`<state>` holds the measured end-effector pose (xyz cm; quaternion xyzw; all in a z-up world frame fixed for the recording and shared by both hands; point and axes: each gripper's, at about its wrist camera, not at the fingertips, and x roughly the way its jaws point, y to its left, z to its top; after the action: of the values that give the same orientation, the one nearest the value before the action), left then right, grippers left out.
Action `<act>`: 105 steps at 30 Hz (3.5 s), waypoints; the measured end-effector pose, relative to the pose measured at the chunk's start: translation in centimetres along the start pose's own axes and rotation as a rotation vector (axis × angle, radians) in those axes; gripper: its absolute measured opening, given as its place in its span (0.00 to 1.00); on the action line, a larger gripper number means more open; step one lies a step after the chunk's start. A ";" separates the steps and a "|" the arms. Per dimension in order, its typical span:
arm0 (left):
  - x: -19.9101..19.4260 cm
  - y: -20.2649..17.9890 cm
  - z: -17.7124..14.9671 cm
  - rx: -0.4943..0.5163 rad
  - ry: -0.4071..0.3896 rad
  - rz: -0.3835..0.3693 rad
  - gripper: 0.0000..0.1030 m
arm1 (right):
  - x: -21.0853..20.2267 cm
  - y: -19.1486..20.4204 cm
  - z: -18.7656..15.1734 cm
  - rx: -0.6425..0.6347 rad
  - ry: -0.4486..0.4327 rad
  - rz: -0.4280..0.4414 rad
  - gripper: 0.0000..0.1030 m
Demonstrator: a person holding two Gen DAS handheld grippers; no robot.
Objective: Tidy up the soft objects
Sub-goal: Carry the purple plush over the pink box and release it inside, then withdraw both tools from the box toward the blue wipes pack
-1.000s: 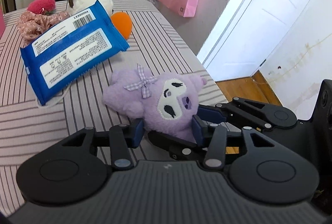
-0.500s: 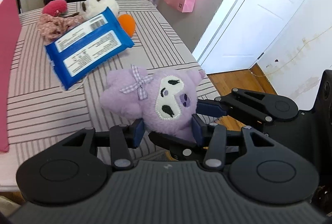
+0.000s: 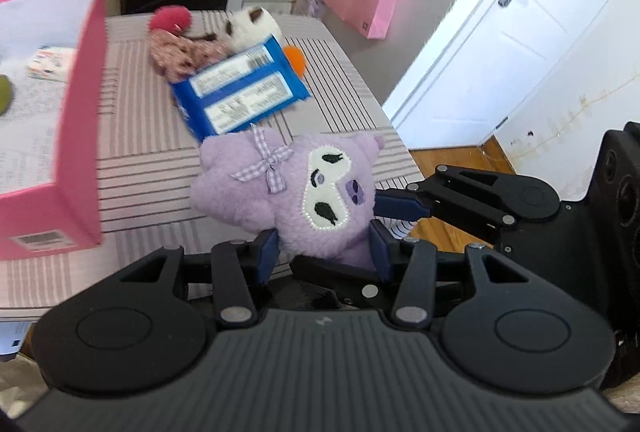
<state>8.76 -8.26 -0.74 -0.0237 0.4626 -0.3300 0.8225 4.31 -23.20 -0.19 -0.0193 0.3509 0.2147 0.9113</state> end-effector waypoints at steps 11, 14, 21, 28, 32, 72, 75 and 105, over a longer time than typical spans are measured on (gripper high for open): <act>-7.3 3.7 0.1 -0.042 -0.166 0.033 0.45 | -0.1 4.5 4.9 -0.125 -0.090 0.091 0.56; -8.4 5.3 0.3 -0.067 -0.210 0.042 0.45 | 0.6 5.4 6.4 -0.148 -0.110 0.125 0.56; -8.9 9.9 2.9 -0.126 -0.256 0.066 0.45 | 4.4 6.1 10.2 -0.188 -0.120 0.186 0.55; -7.1 16.7 6.5 -0.261 -0.213 0.067 0.45 | 10.2 6.6 14.5 -0.220 -0.071 0.202 0.55; -5.2 20.3 8.1 -0.353 -0.149 0.070 0.44 | 14.1 6.8 16.4 -0.241 -0.009 0.206 0.55; 0.5 28.8 10.1 -0.608 -0.031 0.048 0.39 | 18.4 7.4 18.4 -0.434 0.131 0.032 0.66; -1.3 27.8 9.4 -0.565 -0.059 0.068 0.40 | 16.6 7.7 17.8 -0.445 0.110 0.045 0.66; -15.7 10.4 1.8 0.009 -0.100 0.317 0.69 | -1.5 7.1 14.4 -0.267 -0.029 0.245 0.67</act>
<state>10.07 8.23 8.40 0.0370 0.4177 -0.1967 0.8863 9.50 -14.67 12.41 -0.0942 0.3056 0.3691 0.8726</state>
